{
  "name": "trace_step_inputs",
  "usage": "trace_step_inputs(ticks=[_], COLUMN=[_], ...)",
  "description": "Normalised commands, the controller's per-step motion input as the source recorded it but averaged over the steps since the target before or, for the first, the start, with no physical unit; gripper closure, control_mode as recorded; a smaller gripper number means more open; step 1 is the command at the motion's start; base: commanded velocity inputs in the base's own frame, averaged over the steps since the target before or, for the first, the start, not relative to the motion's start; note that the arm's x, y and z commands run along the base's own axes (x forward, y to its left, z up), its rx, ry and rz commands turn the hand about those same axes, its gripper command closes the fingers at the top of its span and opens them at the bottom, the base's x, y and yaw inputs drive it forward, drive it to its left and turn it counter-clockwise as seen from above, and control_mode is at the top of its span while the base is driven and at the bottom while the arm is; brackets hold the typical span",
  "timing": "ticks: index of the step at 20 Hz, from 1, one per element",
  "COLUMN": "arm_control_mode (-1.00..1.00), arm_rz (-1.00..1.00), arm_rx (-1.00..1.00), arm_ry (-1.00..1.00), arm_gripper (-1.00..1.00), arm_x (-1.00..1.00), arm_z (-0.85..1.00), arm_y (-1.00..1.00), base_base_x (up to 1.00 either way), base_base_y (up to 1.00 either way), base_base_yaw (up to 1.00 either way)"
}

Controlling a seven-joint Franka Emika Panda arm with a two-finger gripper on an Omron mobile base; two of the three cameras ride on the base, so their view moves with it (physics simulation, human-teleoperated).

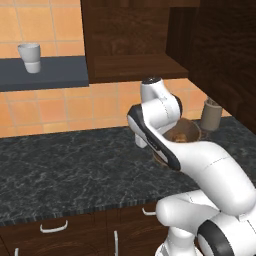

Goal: Open the cabinet, pick up the bread from the cabinet and place it in the basket. Then move the basket to the dining counter.

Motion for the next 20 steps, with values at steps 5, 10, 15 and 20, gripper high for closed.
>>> trace_step_inputs(ticks=[5, 10, 15, 20], arm_control_mode=[-1.0, 1.0, 1.0, 1.0], arm_rz=[0.0, 0.0, 0.0, 0.0], arm_rx=[0.0, 0.0, 0.0, 0.0], arm_ry=[0.0, -0.01, 0.0, 0.0], arm_gripper=[1.0, 1.0, 1.0, 1.0], arm_x=[0.0, -0.05, 0.0, 0.0], arm_z=[0.0, 0.0, 0.0, 0.0], arm_y=[0.0, 0.0, 0.0, 0.0], base_base_x=[0.0, -0.31, -0.51, -0.36], base_base_y=[0.0, 0.34, 0.85, 1.0], base_base_yaw=[0.0, 0.0, 0.1, 0.43])
